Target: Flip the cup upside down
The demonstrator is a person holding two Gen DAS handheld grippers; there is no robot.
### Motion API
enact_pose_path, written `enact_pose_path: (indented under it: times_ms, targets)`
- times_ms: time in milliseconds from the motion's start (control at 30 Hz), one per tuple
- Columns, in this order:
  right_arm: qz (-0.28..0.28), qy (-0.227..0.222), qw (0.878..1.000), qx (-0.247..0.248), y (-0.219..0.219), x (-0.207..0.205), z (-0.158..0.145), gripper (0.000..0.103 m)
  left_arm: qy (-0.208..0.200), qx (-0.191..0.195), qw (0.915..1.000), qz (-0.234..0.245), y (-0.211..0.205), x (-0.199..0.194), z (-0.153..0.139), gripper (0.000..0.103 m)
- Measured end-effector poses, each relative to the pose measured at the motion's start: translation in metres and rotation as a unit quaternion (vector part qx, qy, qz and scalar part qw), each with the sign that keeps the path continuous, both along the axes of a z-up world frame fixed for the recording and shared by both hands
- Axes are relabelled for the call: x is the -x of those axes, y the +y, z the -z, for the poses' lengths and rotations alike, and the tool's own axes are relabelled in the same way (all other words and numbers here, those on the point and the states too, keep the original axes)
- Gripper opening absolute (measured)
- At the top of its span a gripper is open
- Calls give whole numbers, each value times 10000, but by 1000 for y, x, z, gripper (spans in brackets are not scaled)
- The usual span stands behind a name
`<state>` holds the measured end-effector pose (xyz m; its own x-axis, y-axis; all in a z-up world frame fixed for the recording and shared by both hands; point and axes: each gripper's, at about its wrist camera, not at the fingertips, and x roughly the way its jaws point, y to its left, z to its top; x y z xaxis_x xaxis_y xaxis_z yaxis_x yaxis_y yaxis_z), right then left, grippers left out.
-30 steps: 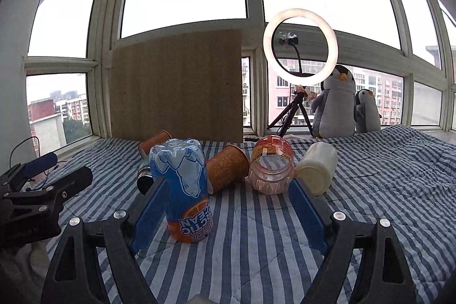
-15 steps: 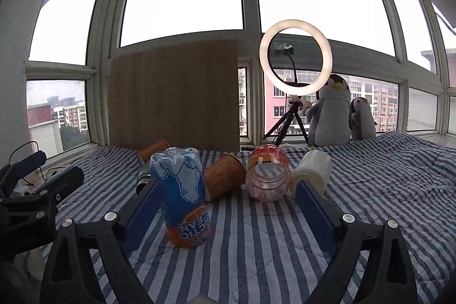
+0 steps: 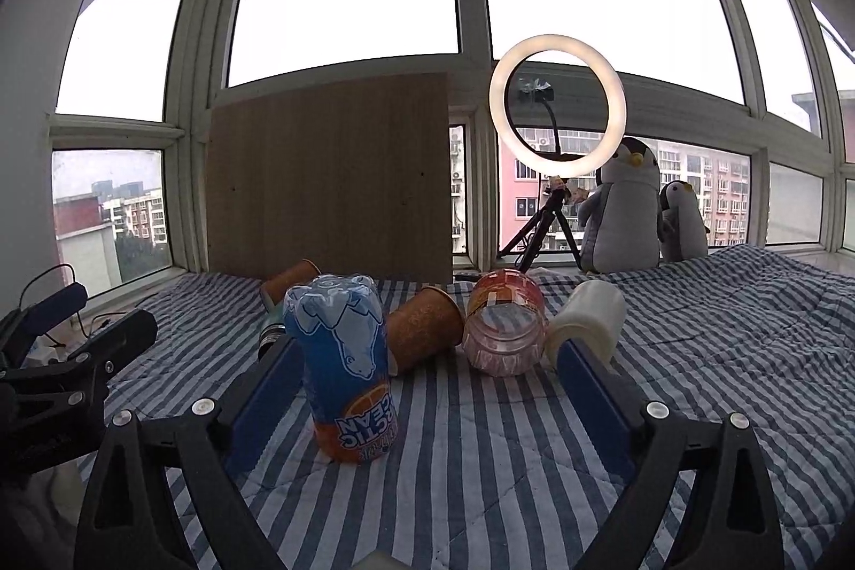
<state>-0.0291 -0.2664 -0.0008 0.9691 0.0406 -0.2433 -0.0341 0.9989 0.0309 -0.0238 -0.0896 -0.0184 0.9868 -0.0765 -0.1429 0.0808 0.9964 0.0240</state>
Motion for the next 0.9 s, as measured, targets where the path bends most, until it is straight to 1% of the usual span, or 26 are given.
enact_pose_path:
  times_ms: [900]
  targets:
    - [-33,-22,10000,-36,-1,0,0,96,4,-20,10000,20,1,0,1,103]
